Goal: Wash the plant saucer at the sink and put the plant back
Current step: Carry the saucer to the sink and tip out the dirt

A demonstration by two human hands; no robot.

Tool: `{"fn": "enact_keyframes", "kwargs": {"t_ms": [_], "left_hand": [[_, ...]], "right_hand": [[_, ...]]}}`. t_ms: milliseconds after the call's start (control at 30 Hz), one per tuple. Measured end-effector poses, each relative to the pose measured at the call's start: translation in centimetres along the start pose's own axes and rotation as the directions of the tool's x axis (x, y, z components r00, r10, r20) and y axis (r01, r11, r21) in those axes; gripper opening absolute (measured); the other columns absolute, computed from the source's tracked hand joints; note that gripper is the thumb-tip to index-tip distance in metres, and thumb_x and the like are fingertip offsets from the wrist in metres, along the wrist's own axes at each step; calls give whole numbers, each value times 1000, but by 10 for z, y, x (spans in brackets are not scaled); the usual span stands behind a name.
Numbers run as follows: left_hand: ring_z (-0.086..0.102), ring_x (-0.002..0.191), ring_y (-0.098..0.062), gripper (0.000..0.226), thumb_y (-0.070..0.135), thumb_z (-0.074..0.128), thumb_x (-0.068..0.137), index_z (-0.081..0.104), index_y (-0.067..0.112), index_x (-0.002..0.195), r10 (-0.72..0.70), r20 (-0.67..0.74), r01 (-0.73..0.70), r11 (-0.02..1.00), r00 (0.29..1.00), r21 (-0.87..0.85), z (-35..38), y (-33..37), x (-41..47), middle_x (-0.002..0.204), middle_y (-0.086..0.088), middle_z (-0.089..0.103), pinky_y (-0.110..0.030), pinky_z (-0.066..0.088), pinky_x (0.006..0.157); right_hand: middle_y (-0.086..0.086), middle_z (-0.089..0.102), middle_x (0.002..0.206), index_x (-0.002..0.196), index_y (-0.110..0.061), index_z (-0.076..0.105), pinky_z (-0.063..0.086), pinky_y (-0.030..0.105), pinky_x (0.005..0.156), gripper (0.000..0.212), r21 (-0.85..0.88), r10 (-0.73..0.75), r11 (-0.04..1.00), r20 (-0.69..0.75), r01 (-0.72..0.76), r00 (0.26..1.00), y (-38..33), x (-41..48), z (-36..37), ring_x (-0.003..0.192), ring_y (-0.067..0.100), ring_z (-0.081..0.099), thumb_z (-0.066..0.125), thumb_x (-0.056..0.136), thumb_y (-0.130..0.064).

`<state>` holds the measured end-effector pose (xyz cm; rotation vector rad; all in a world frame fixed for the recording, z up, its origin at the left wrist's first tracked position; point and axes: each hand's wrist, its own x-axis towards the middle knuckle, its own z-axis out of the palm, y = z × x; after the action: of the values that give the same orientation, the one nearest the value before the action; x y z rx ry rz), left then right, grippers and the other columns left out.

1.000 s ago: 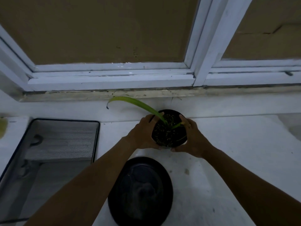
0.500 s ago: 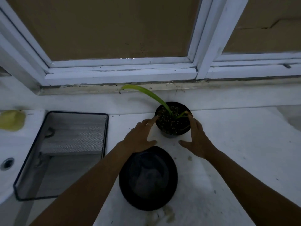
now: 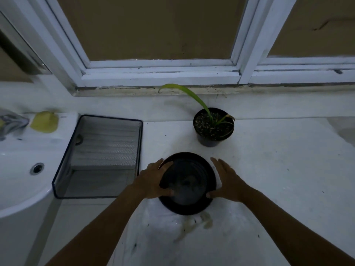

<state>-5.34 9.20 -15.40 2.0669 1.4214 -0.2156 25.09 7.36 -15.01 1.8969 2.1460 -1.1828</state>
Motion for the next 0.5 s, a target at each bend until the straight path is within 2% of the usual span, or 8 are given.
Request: {"fn": "enact_keyframes", "kwargs": {"t_ms": [133,233,333,433,500], "left_hand": [[-3,149,-34,143,75,80,49,-12,40,153,-52,109,44,997,993,70,16,-10,-12,162,-9,-22,-63,14,117],[10,148,-34,141,73,80,51,-11,38,154,-21,75,15,996,997,83,28,-15,-13,163,-10,-13,-61,26,114],[22,144,-33,138,67,83,52,-4,37,154,5,8,-5,1000,1000,12,36,-15,-10,161,-11,1,-56,37,109],[18,145,-34,140,50,92,51,-1,36,155,15,18,-12,990,1000,-139,38,-14,-8,160,-13,-2,-52,34,113],[16,145,-33,141,42,95,49,2,34,155,21,2,-20,978,1000,-207,36,-12,-10,159,-11,-1,-49,31,115]], "right_hand": [[7,-22,161,148,-38,-26,19,59,114,147,-148,8,989,88,5,996,0,-1,25,147,41,2,82,53,-69],[14,-20,160,147,-34,-28,22,59,112,146,-211,-41,976,61,53,997,1,0,40,145,44,8,82,57,-65],[12,-21,160,144,-40,-30,24,58,111,144,-149,-47,987,38,52,998,0,1,45,144,46,9,85,60,-54],[11,-23,159,140,-48,-30,21,56,114,144,-31,-51,998,33,52,998,-2,1,45,146,45,0,90,60,-41],[11,-23,159,139,-48,-29,14,54,116,143,8,-77,997,18,77,997,-5,-2,42,147,41,-7,91,61,-41]]}}
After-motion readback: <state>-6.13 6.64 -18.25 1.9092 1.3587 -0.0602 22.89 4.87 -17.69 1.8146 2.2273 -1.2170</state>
